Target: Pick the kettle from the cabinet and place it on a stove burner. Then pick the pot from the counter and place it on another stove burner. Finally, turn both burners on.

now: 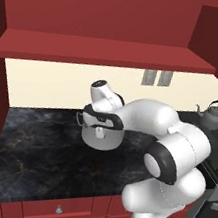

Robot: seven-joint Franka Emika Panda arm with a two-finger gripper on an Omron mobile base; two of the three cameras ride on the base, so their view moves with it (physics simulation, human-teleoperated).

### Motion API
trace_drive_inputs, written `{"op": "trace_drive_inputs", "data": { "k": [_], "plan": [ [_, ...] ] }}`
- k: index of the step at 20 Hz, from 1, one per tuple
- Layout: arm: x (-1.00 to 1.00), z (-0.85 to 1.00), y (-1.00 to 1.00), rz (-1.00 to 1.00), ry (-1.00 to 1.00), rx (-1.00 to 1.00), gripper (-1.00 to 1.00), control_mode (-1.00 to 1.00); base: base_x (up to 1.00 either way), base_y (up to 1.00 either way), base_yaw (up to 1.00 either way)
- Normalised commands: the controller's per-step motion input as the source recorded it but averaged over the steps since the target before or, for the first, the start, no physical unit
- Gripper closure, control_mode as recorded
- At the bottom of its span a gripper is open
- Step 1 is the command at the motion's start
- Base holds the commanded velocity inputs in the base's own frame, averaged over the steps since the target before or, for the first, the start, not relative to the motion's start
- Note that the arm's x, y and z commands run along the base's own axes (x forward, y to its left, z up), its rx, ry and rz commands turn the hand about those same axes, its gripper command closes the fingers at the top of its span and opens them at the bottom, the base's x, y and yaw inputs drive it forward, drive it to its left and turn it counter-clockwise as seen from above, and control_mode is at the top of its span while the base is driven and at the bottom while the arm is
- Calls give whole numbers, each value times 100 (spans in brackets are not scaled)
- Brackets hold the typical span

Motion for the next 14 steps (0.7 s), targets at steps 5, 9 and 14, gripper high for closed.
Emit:
{"op": "trace_drive_inputs", "data": {
  "k": [5,9,14],
  "plan": [
    [26,-23,6,0,4,0,-100,-100,0,0,0],
    [3,-22,3,0,1,0,-100,-100,0,0,0],
    [0,-28,5,0,2,0,100,-100,0,0,0]
  ]
}}
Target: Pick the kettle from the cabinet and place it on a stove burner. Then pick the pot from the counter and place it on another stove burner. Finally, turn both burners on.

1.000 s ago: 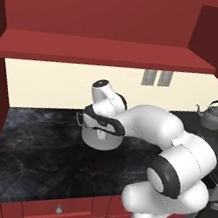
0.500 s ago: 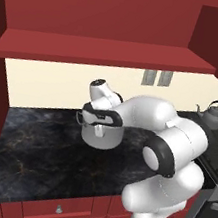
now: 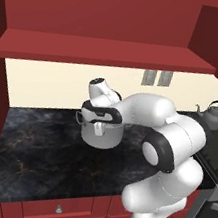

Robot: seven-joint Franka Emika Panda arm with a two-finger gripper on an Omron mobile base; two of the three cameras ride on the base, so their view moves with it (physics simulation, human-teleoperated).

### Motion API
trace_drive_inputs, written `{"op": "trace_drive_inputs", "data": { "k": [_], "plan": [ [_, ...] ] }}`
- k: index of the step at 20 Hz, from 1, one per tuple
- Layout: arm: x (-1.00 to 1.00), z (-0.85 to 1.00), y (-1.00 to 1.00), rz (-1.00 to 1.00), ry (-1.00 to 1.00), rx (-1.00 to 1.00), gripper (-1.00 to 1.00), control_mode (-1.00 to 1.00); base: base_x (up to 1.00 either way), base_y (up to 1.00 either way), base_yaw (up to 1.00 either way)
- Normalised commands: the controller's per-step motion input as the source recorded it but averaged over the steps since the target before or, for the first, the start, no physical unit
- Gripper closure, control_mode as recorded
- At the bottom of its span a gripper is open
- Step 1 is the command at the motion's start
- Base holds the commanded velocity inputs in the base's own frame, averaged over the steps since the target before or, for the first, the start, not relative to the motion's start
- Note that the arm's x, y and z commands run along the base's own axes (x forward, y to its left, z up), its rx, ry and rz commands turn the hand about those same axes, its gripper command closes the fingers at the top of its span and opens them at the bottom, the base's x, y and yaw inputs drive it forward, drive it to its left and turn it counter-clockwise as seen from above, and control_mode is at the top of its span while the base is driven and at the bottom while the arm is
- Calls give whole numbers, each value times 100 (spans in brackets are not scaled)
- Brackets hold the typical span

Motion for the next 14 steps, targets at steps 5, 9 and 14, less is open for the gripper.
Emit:
{"op": "trace_drive_inputs", "data": {
  "k": [5,9,14],
  "plan": [
    [0,-19,0,0,2,0,100,-100,0,0,0],
    [0,-18,0,0,8,0,100,-100,0,0,0],
    [0,-20,0,0,7,0,100,-100,0,0,0]
  ]
}}
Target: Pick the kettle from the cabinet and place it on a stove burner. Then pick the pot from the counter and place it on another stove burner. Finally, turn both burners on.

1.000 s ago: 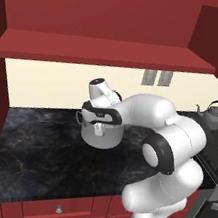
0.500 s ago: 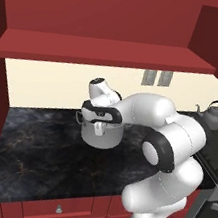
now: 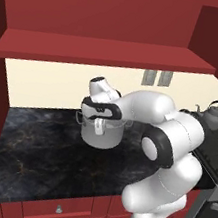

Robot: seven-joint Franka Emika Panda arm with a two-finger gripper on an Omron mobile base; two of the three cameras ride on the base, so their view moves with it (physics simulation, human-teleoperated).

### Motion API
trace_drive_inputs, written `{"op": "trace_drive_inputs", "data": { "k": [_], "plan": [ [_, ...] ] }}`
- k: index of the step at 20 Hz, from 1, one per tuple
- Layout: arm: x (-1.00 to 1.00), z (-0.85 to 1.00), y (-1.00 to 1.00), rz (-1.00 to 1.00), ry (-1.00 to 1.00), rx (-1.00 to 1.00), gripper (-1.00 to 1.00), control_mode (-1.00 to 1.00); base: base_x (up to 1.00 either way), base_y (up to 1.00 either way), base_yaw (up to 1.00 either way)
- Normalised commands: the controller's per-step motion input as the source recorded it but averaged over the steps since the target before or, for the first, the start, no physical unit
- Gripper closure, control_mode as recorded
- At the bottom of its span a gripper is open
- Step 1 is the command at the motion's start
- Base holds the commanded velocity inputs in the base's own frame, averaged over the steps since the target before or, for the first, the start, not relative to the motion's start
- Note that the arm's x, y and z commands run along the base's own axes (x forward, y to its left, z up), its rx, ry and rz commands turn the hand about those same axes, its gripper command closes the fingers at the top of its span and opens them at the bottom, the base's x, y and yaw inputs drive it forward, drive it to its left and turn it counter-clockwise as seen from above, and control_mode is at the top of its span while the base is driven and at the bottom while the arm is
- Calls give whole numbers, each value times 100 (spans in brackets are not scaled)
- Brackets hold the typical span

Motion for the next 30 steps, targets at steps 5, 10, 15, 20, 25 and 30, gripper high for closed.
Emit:
{"op": "trace_drive_inputs", "data": {
  "k": [5,10,15,20,25,30],
  "plan": [
    [-5,-4,0,0,1,0,100,-100,0,0,0],
    [-27,5,0,0,-2,0,100,-100,0,0,0],
    [-37,15,0,0,-4,0,100,-100,0,0,0],
    [-43,26,0,0,-8,0,100,-100,0,0,0],
    [-47,30,0,0,-10,0,100,-100,0,0,0],
    [-46,29,0,0,-11,0,100,-100,0,0,0]
  ]
}}
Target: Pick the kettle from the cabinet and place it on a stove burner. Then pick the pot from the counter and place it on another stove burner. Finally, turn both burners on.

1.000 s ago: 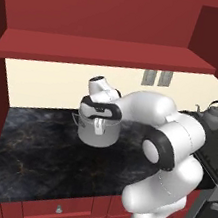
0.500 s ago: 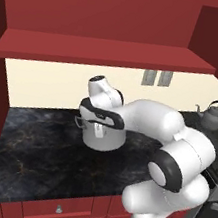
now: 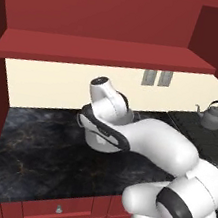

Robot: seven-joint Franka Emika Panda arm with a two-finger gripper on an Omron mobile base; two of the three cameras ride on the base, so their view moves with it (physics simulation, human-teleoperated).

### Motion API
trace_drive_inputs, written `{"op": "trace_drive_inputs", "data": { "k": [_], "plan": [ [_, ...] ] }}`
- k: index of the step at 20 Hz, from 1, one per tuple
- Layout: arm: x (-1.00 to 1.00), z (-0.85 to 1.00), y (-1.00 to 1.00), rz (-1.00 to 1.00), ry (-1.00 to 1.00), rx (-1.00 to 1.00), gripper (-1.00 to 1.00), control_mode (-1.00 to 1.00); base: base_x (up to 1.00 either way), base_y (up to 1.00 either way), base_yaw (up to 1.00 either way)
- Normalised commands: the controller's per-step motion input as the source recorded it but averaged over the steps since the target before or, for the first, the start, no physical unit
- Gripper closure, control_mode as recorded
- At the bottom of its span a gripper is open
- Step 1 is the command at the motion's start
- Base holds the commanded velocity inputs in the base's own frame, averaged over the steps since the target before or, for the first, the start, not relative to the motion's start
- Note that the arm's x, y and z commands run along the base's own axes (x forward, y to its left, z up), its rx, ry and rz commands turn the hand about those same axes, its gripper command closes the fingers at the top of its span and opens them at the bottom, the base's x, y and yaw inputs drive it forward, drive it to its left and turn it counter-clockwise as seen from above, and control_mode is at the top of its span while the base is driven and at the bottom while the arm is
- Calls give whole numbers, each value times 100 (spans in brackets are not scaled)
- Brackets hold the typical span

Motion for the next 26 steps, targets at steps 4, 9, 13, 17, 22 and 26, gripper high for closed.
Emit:
{"op": "trace_drive_inputs", "data": {
  "k": [4,9,13,17,22,26],
  "plan": [
    [-49,27,0,0,-10,0,100,-100,0,0,0],
    [-51,29,0,-1,-8,0,100,-100,0,0,0],
    [-52,38,0,-1,-7,0,100,-100,0,0,0],
    [-48,47,0,-1,-4,-1,100,-100,0,0,0],
    [-50,43,0,0,0,-3,100,-100,0,0,0],
    [-50,40,0,0,0,-3,100,-100,0,0,0]
  ]
}}
